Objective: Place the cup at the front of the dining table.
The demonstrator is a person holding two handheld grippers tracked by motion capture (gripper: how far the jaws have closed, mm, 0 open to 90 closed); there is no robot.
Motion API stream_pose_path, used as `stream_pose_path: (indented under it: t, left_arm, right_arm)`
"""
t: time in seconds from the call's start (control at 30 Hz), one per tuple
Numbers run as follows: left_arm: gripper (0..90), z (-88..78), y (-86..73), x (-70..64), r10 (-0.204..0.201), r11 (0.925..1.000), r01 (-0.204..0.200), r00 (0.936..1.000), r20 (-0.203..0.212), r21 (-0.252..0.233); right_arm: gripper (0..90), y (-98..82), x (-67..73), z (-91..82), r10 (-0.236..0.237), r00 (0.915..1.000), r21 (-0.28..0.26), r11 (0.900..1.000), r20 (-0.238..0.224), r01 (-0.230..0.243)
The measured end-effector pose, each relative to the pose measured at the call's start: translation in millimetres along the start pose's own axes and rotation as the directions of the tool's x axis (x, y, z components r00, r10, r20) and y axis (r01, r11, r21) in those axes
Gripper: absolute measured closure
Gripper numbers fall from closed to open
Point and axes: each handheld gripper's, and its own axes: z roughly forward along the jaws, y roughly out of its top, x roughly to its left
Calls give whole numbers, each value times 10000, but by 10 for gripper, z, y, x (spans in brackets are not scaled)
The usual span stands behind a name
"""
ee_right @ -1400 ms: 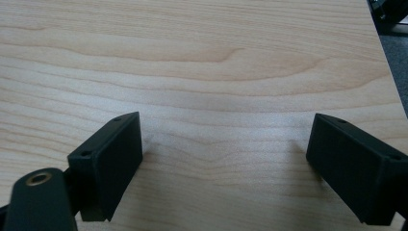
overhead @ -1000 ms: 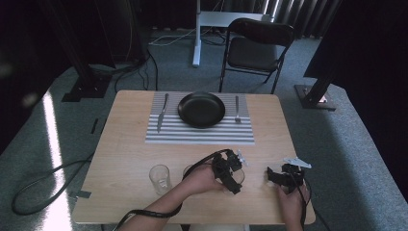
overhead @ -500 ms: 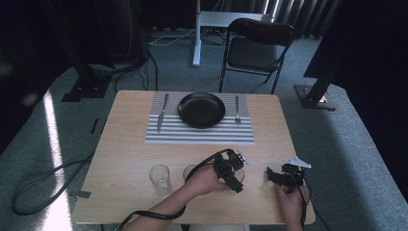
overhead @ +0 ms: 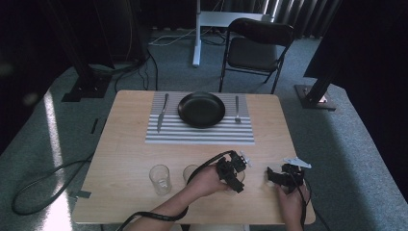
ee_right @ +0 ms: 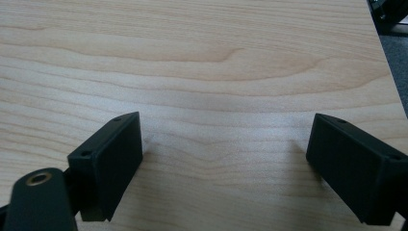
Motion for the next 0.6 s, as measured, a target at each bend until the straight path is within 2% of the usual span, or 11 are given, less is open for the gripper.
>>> stream_pose_path:
  t: [0.23,0.5,0.6]
  left_arm:
    - [290,-11,-6,-25,304,9995,-304,9995,31,-51]
    - [290,-68,25,17,218,9992,-212,9996,169,-330]
    - [290,-100,33,15,318,9989,-314,9994,127,-341]
  right_arm:
    - [119,0,0,0,-2,10000,0,10000,2,2]
    - [119,0,0,0,6,10000,2,10000,2,-6]
    - [119,0,0,0,5,10000,1,10000,-1,-5]
